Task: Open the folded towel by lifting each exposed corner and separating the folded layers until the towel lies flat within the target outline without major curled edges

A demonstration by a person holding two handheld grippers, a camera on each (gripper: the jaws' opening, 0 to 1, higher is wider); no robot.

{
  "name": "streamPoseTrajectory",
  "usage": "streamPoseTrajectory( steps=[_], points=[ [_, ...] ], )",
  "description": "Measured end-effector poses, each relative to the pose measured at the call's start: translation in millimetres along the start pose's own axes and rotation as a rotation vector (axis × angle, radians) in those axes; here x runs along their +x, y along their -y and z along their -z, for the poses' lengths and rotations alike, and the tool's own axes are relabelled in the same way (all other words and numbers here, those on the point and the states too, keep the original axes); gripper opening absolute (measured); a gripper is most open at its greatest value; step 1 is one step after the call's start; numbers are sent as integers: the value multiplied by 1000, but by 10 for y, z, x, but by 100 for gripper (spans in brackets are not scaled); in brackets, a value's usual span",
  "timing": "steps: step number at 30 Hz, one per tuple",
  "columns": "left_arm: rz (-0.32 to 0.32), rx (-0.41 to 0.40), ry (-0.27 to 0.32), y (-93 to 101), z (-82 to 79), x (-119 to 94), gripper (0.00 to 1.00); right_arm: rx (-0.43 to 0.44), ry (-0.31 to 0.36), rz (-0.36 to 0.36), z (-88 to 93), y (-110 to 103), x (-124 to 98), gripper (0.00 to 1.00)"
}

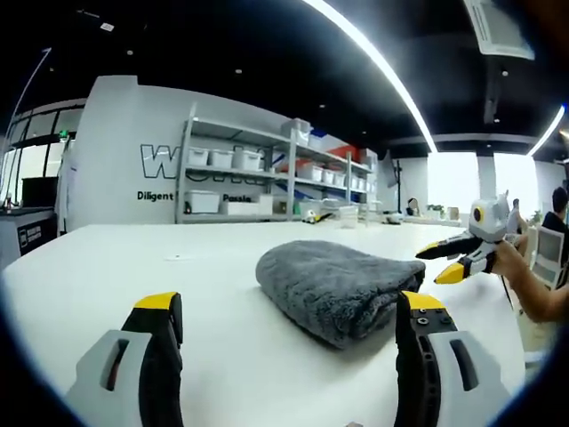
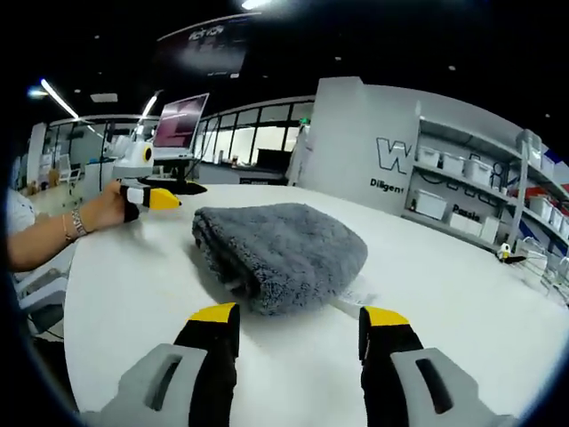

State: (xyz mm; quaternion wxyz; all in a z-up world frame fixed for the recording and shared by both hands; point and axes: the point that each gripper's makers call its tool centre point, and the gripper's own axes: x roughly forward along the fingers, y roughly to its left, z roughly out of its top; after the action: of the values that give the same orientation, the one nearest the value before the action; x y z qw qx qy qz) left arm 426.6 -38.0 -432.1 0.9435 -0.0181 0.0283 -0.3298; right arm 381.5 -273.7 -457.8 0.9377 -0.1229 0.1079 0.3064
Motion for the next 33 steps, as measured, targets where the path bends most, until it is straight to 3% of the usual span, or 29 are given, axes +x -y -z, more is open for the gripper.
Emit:
streamPoseTrajectory(
  steps=[6, 13, 19, 28, 33],
  points=[
    [-3, -2, 0, -11, -2, 3, 98, 27, -4, -31, 14, -124, 140, 35],
    [-5, 3, -3, -12, 3, -1, 98, 54, -36, -16, 56, -96, 259, 24],
    [-5, 0, -3, -10, 7, -5, 98, 11, -50, -14, 78, -114, 286, 11],
    [-7, -3, -6, -8, 18, -9, 97, -60, -50, -3, 91, -81, 282, 7],
    [-8, -4, -9, -9, 24, -10, 97, -81, -17, 17, 86, -61, 284, 5]
  ],
)
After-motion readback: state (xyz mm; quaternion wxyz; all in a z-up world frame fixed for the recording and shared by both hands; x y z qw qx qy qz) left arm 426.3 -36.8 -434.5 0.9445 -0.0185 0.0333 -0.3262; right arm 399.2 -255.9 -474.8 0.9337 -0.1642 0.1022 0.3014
